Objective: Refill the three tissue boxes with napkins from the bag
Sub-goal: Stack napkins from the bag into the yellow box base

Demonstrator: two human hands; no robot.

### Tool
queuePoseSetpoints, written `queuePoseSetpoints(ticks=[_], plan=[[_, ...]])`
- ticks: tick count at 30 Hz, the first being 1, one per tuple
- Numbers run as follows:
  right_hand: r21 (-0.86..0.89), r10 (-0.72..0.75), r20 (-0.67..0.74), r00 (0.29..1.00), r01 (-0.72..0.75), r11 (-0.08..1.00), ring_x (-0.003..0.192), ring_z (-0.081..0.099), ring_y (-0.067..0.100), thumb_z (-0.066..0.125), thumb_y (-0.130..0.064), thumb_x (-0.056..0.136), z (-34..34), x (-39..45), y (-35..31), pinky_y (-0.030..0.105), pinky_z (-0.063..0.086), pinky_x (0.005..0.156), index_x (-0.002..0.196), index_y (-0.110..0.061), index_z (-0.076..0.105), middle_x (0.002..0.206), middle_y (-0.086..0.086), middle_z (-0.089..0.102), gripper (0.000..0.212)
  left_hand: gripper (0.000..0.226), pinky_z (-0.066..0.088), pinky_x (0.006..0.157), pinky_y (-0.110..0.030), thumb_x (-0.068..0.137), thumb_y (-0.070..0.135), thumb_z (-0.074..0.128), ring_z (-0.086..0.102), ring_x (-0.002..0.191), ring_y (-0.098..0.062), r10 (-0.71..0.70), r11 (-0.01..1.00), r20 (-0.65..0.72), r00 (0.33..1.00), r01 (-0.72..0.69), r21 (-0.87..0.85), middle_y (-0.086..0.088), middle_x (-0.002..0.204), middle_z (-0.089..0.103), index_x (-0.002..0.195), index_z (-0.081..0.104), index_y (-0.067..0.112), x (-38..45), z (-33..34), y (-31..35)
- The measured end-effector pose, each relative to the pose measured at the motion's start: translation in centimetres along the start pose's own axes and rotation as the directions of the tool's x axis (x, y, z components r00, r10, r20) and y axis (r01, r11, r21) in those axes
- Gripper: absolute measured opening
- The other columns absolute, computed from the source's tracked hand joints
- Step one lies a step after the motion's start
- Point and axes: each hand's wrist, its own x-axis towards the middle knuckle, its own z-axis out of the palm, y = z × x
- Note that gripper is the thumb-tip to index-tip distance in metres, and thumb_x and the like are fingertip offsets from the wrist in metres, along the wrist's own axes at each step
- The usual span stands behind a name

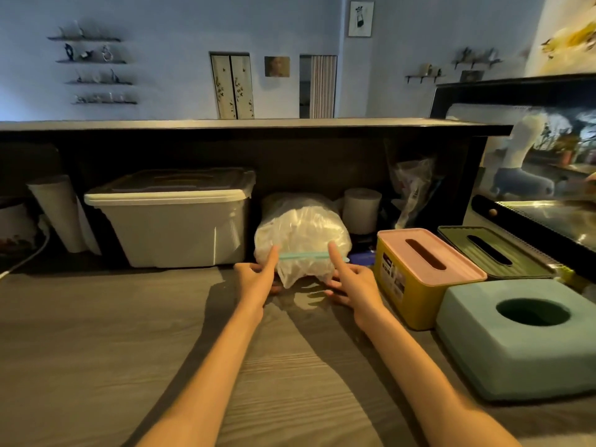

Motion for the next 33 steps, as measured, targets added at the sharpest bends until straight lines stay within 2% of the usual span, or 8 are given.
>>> queuePoseSetpoints(ticks=[2, 5, 11, 19, 25, 28, 30, 33], plan=[[-0.005, -0.023, -0.014, 1.0, 0.023, 1.0, 0.077, 0.069, 0.012, 0.06, -0.063, 0.092, -0.6, 0.0, -0.1, 0.026, 0.059, 0.062, 0.107, -0.011, 0.069, 0.09, 0.004, 0.072, 0.055, 0.063, 0.063, 0.06, -0.033, 0.085, 0.058, 0.071, 0.073, 0.074, -0.024, -0.042, 0.999, 0.062, 0.997, 0.043, -0.01, -0.016, 0.098, 0.07, 0.111, 0.055, 0.004, -0.7, 0.1, 0.2], [0.004, -0.029, 0.013, 1.0, 0.029, 1.0, 0.063, 0.064, 0.009, 0.05, -0.053, 0.102, -0.8, 0.1, 0.0, 0.028, 0.057, 0.065, 0.104, -0.01, 0.068, 0.071, -0.002, 0.066, 0.047, 0.045, 0.062, 0.059, -0.03, 0.093, 0.044, 0.068, 0.073, 0.079, -0.026, -0.011, 0.998, 0.119, 0.993, 0.019, -0.064, -0.015, 0.101, 0.07, 0.114, 0.058, 0.006, -1.6, 0.2, 0.3], [0.064, 0.023, 0.08, 0.997, -0.028, 0.998, 0.077, 0.071, 0.013, 0.048, -0.038, 0.108, -1.0, -0.5, -0.3, 0.027, 0.057, 0.062, 0.115, -0.014, 0.065, 0.092, 0.005, 0.073, 0.031, 0.02, 0.063, 0.068, -0.029, 0.1, 0.02, 0.062, 0.07, 0.076, -0.017, 0.151, 0.978, 0.086, 0.985, -0.137, -0.156, -0.015, 0.101, 0.071, 0.116, 0.06, 0.009, -2.1, -0.8, 0.3], [0.032, -0.026, 0.208, 0.978, 0.019, 0.999, 0.082, 0.075, 0.015, 0.051, -0.03, 0.108, -1.7, -0.3, -0.2, 0.029, 0.06, 0.07, 0.122, -0.012, 0.065, 0.104, 0.008, 0.075, 0.027, 0.019, 0.06, 0.07, -0.027, 0.102, 0.012, 0.058, 0.071, 0.099, -0.019, 0.074, 0.947, 0.142, 0.987, -0.024, -0.321, -0.011, 0.114, 0.07, 0.118, 0.065, 0.018, -1.4, -1.0, 0.1], [0.004, -0.162, 0.099, 0.982, 0.163, 0.987, 0.085, 0.075, 0.018, 0.056, -0.034, 0.104, -1.8, 0.1, 0.0, 0.029, 0.062, 0.071, 0.119, -0.014, 0.063, 0.098, 0.005, 0.076, 0.026, 0.01, 0.057, 0.072, -0.028, 0.1, 0.011, 0.059, 0.069, 0.097, -0.017, 0.042, 0.915, 0.183, 0.982, 0.036, -0.401, -0.009, 0.109, 0.07, 0.109, 0.064, 0.014, -1.2, -0.9, 0.4], [-0.011, -0.289, 0.082, 0.954, 0.291, 0.957, 0.093, 0.075, 0.018, 0.056, -0.023, 0.105, -2.0, 0.1, 0.1, 0.026, 0.061, 0.075, 0.124, -0.012, 0.059, 0.102, 0.007, 0.076, 0.023, 0.015, 0.06, 0.071, -0.027, 0.099, 0.012, 0.06, 0.07, 0.096, -0.021, -0.01, 0.851, 0.22, 0.976, 0.124, -0.51, -0.012, 0.106, 0.07, 0.111, 0.063, 0.005, -1.1, -0.7, 0.6], [-0.038, -0.339, 0.115, 0.934, 0.345, 0.938, 0.095, 0.075, 0.017, 0.057, -0.019, 0.104, -2.1, 0.0, 0.1, 0.026, 0.061, 0.076, 0.123, -0.011, 0.06, 0.102, 0.006, 0.077, 0.021, 0.015, 0.061, 0.073, -0.029, 0.1, 0.013, 0.058, 0.069, 0.095, -0.024, -0.037, 0.758, 0.239, 0.97, 0.184, -0.625, -0.015, 0.106, 0.069, 0.111, 0.062, 0.003, -1.2, -0.6, 0.7], [-0.103, -0.407, 0.14, 0.903, 0.422, 0.901, 0.092, 0.075, 0.015, 0.057, -0.018, 0.104, -2.3, -0.1, 0.0, 0.024, 0.061, 0.073, 0.118, -0.01, 0.061, 0.099, 0.005, 0.078, 0.017, 0.016, 0.054, 0.093, -0.04, 0.105, 0.006, 0.046, 0.068, 0.099, -0.028, -0.066, 0.674, 0.266, 0.962, 0.24, -0.699, -0.02, 0.11, 0.067, 0.114, 0.058, 0.0, -1.8, -0.1, 0.4]])
